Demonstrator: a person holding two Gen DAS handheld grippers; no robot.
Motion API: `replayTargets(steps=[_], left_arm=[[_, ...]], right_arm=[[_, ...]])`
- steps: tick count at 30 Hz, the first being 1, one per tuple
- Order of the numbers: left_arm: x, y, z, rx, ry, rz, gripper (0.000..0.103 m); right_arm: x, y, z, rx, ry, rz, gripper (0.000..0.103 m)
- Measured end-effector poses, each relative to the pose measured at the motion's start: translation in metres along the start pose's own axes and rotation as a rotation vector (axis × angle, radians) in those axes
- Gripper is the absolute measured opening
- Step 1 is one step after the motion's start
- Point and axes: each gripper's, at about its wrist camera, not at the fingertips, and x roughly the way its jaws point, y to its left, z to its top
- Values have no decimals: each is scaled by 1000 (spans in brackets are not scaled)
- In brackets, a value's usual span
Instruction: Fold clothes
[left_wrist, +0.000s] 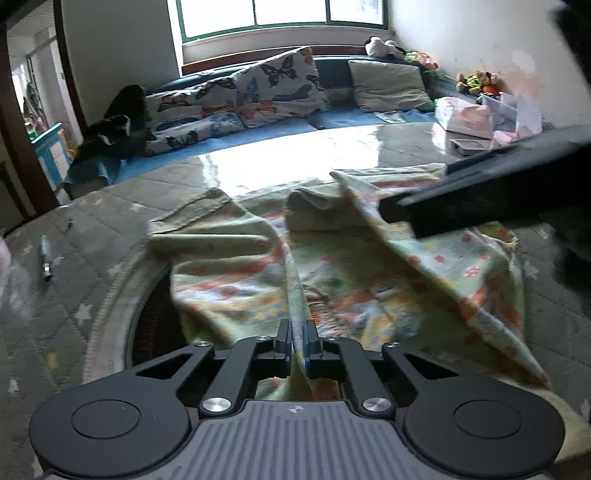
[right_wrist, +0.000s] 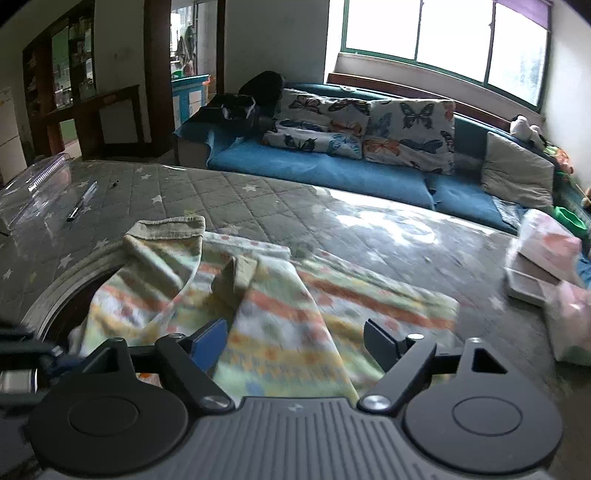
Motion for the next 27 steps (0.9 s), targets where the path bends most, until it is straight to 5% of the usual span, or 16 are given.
replayTargets(steps=[4, 12, 15, 27], left_arm=[[-4, 6, -5, -10, -5, 24, 6], [-5, 16, -10, -37, 9, 40, 6], [-6, 16, -11, -38, 7, 45, 6], [-18, 12, -15, -53, -8, 64, 3]], right_arm=[[31, 6, 7, -35, 28, -24, 77], [34, -14, -1, 35, 46, -26, 17], [17, -27, -2, 60, 10, -59, 6], [-75, -73, -25, 151, -101, -138, 9]])
